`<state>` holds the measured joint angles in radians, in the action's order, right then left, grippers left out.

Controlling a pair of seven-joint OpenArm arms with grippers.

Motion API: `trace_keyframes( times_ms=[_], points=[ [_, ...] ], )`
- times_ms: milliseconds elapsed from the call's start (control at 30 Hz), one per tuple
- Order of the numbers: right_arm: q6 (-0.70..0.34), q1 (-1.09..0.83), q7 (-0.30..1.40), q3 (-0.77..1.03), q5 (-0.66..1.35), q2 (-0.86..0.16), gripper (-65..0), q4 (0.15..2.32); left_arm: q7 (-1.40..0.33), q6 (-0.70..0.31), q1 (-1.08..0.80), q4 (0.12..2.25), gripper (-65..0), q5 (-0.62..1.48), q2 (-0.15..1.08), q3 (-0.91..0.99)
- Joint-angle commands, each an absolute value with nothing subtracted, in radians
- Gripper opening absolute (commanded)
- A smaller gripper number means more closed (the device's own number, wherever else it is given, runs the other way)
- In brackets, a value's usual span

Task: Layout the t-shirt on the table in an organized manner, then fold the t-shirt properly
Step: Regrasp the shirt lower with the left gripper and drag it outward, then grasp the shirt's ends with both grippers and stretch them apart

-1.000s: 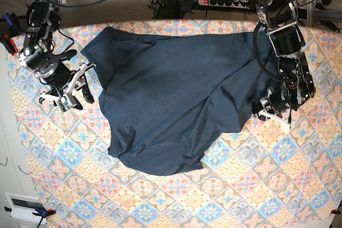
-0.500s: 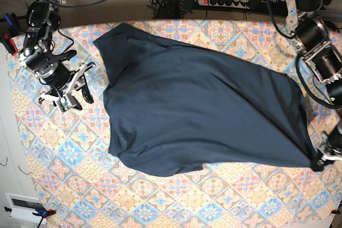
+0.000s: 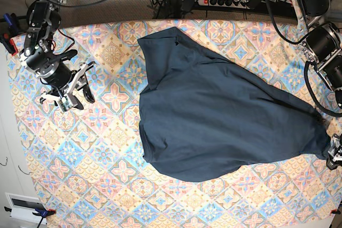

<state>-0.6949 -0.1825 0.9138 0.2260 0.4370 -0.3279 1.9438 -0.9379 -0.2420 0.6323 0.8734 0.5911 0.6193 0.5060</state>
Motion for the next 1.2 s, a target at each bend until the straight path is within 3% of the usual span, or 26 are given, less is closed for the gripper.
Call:
trace_keyframes(
  times_ms=[0,67,233,433,633,900,1167],
  points=[
    [-0.698,-0.170,0.889,0.200,0.455,-0.344,-42.7,1.957,-0.943,-0.255,0.665,0.895,-28.3,0.615,0.639,0.496],
    [-0.698,-0.173,0.889,0.131,0.455,-0.346,-42.5,1.957,-0.993,-0.257,0.662,0.897,-23.3,0.638,0.638,0.495],
    [-0.698,-0.173,0.889,-0.039,0.455,-0.346,-42.5,1.957,-1.106,-0.257,0.532,0.989,-23.2,0.823,0.654,0.498],
    [-0.698,-0.173,0.886,-0.119,0.453,-0.346,-42.7,1.957,-1.152,-0.249,0.108,1.369,-23.2,0.955,0.641,0.627],
    [-0.698,-0.186,0.889,-0.122,0.453,-0.344,-42.5,1.957,-1.145,-0.252,-0.157,1.504,-23.2,0.952,0.564,0.720],
    [-0.698,-0.220,0.951,-0.214,0.455,-0.346,-42.4,1.933,-1.144,-0.254,-0.209,1.508,-23.2,0.952,0.535,0.720],
    [-0.698,-0.211,0.949,-0.248,0.455,-0.340,-42.4,1.728,-1.147,-0.254,-0.208,1.512,-23.2,0.952,0.504,0.720]
  ],
)
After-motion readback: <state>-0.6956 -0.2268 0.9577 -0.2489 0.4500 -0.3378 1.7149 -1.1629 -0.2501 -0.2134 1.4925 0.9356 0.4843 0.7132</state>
